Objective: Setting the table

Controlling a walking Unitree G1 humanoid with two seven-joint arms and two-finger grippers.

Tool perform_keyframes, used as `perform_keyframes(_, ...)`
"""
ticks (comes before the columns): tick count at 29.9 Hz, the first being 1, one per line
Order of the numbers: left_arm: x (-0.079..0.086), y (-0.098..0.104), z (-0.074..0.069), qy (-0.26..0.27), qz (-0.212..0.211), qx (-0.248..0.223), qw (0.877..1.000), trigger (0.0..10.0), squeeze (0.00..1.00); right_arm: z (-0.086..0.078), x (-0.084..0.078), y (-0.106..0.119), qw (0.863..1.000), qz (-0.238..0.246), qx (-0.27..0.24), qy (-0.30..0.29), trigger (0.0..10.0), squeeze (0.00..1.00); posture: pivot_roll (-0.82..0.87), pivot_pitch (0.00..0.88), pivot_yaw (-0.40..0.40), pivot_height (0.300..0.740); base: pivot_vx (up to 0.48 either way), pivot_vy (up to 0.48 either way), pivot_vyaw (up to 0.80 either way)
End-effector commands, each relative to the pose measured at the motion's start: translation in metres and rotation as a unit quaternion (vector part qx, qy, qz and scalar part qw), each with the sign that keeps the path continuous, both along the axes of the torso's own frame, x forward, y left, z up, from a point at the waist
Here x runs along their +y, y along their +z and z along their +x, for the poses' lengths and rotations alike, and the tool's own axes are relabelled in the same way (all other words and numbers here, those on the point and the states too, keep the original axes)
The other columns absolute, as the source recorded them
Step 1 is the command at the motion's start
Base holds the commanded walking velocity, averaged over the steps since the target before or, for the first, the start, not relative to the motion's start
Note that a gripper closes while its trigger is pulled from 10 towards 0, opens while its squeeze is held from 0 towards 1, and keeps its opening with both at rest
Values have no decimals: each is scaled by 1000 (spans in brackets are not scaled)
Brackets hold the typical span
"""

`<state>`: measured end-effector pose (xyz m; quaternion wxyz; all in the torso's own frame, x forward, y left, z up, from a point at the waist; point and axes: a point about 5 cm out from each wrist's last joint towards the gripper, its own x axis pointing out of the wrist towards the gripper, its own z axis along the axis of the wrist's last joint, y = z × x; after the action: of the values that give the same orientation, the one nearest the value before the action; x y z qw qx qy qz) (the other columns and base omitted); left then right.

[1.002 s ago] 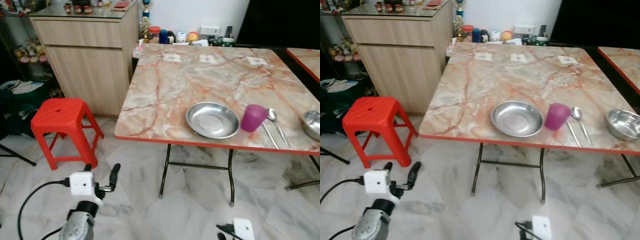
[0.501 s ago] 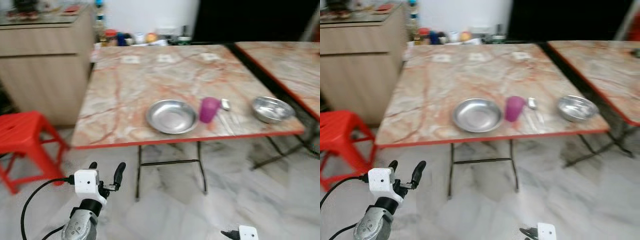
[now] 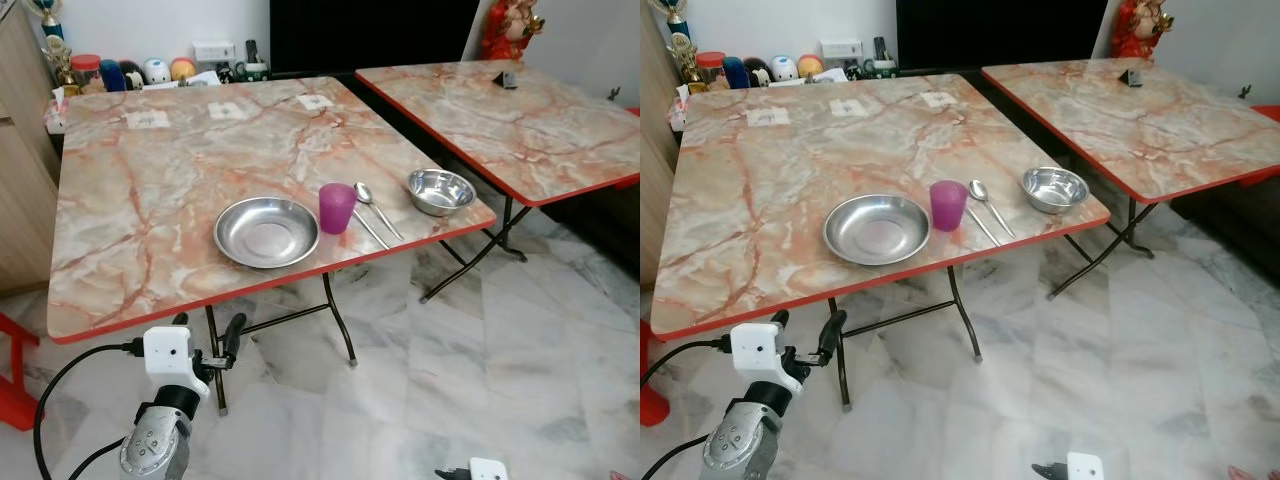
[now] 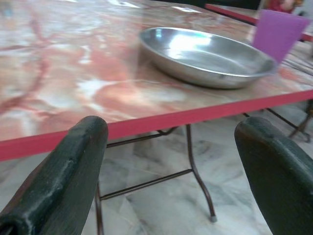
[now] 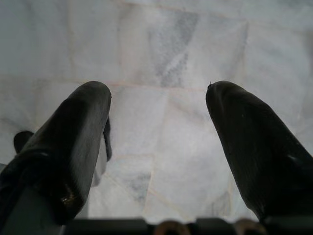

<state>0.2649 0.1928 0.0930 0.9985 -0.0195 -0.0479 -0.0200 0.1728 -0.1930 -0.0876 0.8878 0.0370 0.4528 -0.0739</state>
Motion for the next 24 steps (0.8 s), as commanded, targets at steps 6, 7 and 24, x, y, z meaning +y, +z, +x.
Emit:
perform_keyframes(6,-1,21,6,11,-14,-34,999,10000,0,3,0,1,1000,-2,-3,1,10000,0,120,81,-76,740,0,0,0)
perform_keyframes(7,-2,21,6,10,-14,-34,999,10000,0,3,0,1,1000,-2,-3,0,10000,0,120,81,-76,740,0,0,0)
perform_keyframes(24,-7,14,2,-8,-8,-11,1000,10000,0,-1,-5,0,1000,-3,0,-5,10000,0,120,79,-74,740,0,0,0)
